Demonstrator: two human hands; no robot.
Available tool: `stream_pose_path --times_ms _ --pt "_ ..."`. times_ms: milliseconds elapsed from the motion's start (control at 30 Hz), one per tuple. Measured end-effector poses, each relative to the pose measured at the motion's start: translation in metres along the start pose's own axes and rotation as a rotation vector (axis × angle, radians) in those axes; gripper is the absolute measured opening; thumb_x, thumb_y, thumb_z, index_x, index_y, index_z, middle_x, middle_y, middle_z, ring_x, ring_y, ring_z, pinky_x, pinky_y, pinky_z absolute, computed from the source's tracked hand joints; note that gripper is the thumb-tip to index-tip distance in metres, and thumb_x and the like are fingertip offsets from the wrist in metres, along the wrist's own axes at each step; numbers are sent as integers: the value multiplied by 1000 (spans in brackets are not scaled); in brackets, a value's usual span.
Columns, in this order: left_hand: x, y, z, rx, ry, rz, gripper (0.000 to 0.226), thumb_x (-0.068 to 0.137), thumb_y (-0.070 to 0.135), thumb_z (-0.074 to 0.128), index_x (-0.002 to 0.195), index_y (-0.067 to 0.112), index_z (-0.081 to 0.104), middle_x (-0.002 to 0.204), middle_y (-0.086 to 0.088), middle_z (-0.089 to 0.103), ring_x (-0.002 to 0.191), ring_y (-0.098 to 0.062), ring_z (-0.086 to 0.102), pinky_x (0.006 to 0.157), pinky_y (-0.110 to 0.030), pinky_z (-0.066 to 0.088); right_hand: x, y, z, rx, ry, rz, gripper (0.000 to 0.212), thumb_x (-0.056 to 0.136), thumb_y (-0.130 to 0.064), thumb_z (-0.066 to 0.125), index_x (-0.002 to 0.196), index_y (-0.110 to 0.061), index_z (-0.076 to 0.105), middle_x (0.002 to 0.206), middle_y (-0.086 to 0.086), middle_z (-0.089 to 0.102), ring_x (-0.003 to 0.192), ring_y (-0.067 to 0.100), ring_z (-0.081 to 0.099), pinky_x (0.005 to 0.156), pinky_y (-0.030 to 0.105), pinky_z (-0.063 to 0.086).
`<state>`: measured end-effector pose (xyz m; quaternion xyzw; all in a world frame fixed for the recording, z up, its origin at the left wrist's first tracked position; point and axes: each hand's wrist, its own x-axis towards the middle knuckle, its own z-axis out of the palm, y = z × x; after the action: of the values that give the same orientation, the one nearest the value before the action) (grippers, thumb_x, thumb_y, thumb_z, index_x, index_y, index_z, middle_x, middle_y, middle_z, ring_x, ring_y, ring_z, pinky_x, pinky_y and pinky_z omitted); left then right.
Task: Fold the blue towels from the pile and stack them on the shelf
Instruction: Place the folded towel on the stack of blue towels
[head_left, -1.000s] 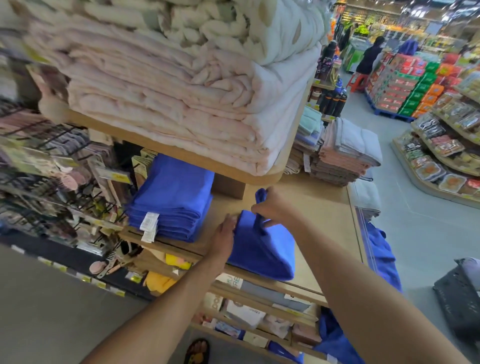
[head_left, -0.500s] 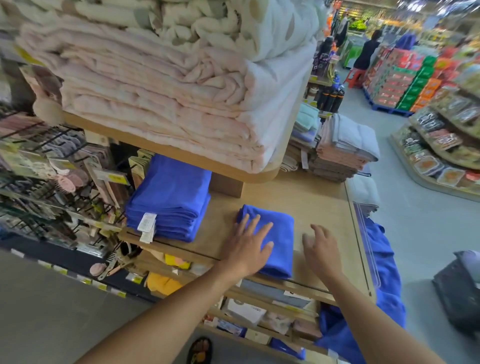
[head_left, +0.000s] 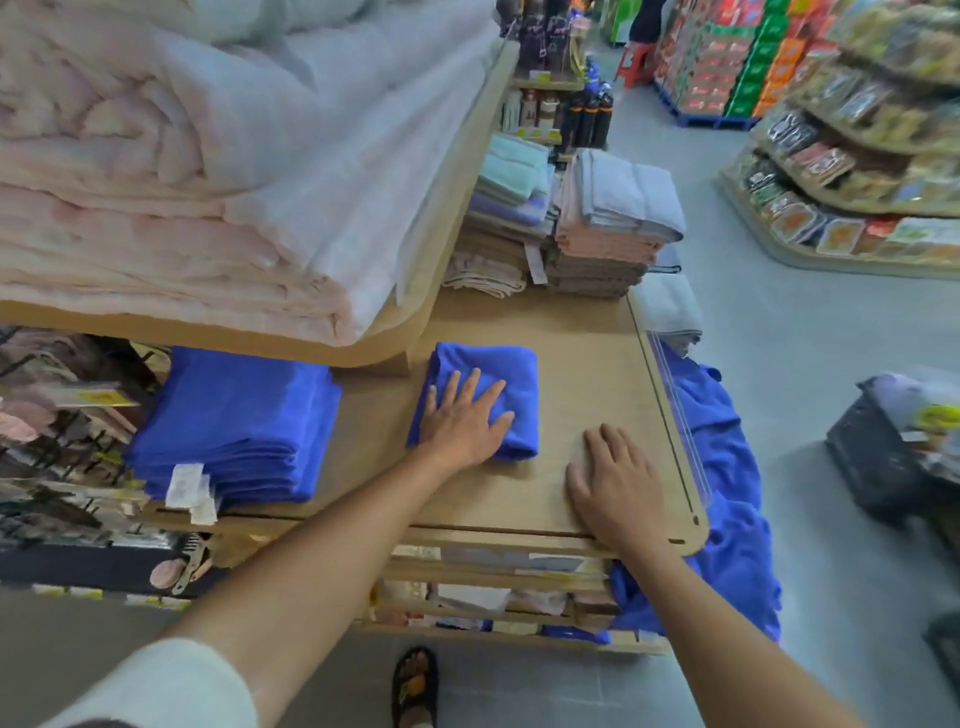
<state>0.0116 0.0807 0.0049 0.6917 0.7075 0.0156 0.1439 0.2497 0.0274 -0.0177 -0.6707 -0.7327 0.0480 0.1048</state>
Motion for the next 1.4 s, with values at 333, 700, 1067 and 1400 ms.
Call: stream_pose_path --times_ms 333,700,1067,1400 --pt "108 -12 -38 -10 -47 -66 65 99 68 23 159 45 11 171 6 -3 157 -24 -6 125 -53 -2 -1 1 2 5 14 14 68 96 -59 34 155 -25 37 163 -1 34 152 18 25 124 42 24" --pt "92 23 -31 -111 152 19 59 101 44 41 155 23 34 168 -6 18 156 -27 8 125 -49 11 0 2 7 30 16 29 68 95 -60 36 153 -27 40 162 -3 37 151 17 27 123 43 26" --pt "-85 99 70 55 77 402 63 98 53 18 157 33 23 169 2 13 156 -20 5 124 -43 -4 1 124 -88 544 210 448 22 90 -20 57 100 -32 73 104 -10 74 93 12 68 82 28 49" --pt "-94 99 69 124 102 384 65 98 58 12 159 34 15 170 5 9 157 -17 3 127 -47 2 -62 195 -35 316 -142 611 26 91 -25 62 68 -17 54 57 -3 55 55 17 54 52 33 43"
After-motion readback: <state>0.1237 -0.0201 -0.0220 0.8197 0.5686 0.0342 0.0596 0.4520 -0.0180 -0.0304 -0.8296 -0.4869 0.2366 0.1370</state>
